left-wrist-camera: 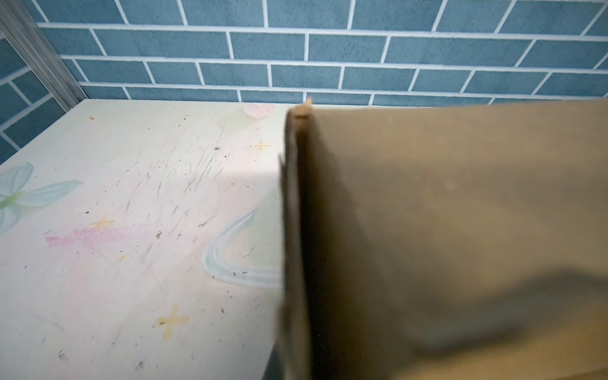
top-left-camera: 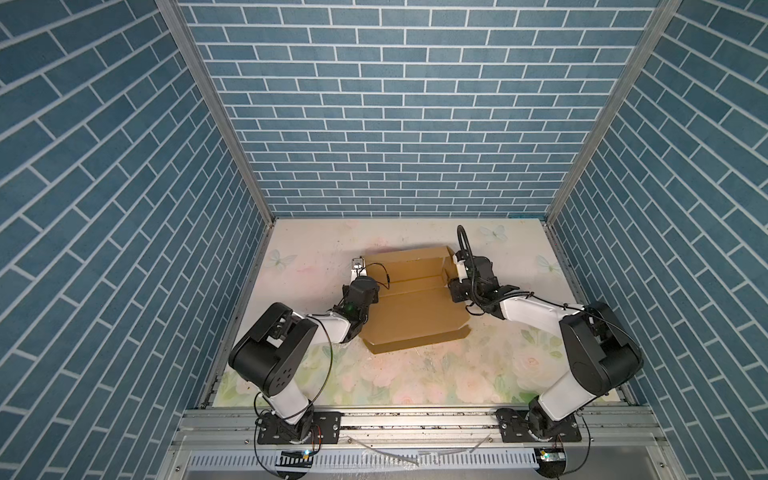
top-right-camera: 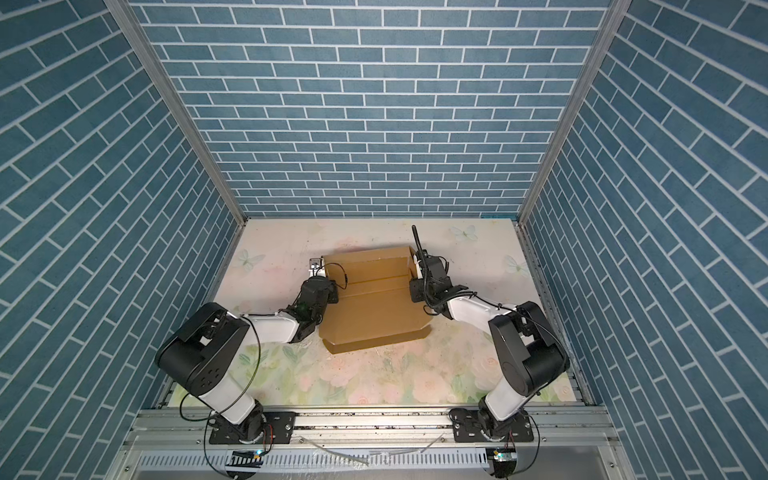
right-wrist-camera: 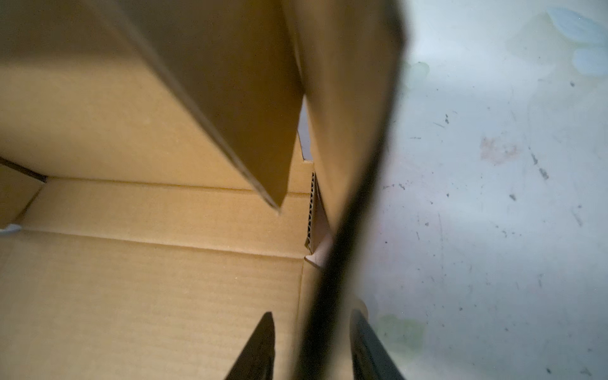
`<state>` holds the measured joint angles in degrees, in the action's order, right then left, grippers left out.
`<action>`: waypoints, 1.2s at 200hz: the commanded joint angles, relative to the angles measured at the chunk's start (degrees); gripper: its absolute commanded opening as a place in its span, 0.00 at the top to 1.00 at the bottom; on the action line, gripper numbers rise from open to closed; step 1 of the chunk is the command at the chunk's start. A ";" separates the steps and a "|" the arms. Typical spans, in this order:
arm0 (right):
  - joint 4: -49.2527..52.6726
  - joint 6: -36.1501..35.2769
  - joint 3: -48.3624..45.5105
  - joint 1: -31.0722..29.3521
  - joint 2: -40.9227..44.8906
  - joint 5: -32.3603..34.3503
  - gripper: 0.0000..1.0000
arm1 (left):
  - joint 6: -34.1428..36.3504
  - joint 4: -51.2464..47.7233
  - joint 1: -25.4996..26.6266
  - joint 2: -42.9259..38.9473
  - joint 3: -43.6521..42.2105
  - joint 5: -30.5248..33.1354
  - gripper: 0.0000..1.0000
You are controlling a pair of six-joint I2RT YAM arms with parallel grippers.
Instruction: Fold the paper box
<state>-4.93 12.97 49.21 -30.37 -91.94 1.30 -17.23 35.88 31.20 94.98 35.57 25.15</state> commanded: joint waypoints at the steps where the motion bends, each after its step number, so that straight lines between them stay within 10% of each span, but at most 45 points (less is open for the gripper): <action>1: 2.95 -1.84 -0.11 -0.21 3.55 -0.77 0.53 | 1.59 -3.56 0.70 0.24 -0.87 -1.94 1.00; 109: 8.88 -3.39 -7.32 3.53 25.29 0.33 0.43 | 1.06 -4.94 0.73 1.30 0.46 0.02 1.00; 240: 1.48 -10.29 -3.41 8.09 9.76 -13.39 0.45 | 0.02 -3.71 0.71 2.68 1.44 4.81 1.00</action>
<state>-1.10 6.90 43.13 -22.44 -80.99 -7.49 -17.65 34.72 31.81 95.79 36.73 28.51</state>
